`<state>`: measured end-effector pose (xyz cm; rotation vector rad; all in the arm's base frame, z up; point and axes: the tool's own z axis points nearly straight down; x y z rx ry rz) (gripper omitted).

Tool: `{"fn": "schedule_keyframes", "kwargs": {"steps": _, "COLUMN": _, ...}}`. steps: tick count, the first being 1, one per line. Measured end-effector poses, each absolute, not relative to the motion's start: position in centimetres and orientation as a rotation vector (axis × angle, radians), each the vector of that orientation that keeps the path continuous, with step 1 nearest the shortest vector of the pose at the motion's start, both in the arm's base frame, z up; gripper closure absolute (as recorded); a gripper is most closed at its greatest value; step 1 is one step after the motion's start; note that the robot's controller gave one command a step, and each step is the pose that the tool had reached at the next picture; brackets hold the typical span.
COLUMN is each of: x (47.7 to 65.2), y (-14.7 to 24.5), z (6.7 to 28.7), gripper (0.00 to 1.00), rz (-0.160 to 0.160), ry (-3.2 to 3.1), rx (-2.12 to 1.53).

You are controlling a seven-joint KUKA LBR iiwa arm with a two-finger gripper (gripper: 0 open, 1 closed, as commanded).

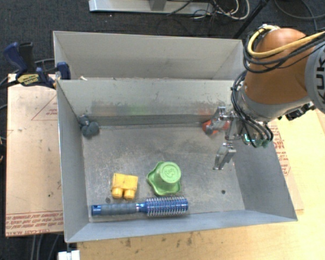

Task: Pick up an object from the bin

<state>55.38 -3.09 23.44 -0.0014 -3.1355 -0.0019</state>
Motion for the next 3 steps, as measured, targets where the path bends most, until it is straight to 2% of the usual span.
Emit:
{"fn": "schedule_keyframes", "kwargs": {"steps": 1, "x": 51.5, "y": 6.3, "z": 19.6, "gripper": 0.0, "rz": -0.007, "ry": -3.136, "rx": 0.044}}
{"fn": "schedule_keyframes", "kwargs": {"steps": 2, "x": 50.9, "y": 7.6, "z": 13.3, "gripper": 0.0, "rz": -0.003, "ry": -3.148, "rx": -0.136}}
{"fn": "schedule_keyframes", "kwargs": {"steps": 3, "x": 49.8, "y": 5.1, "z": 17.7, "gripper": 0.0, "rz": 0.0, "ry": -3.139, "rx": 0.219}}
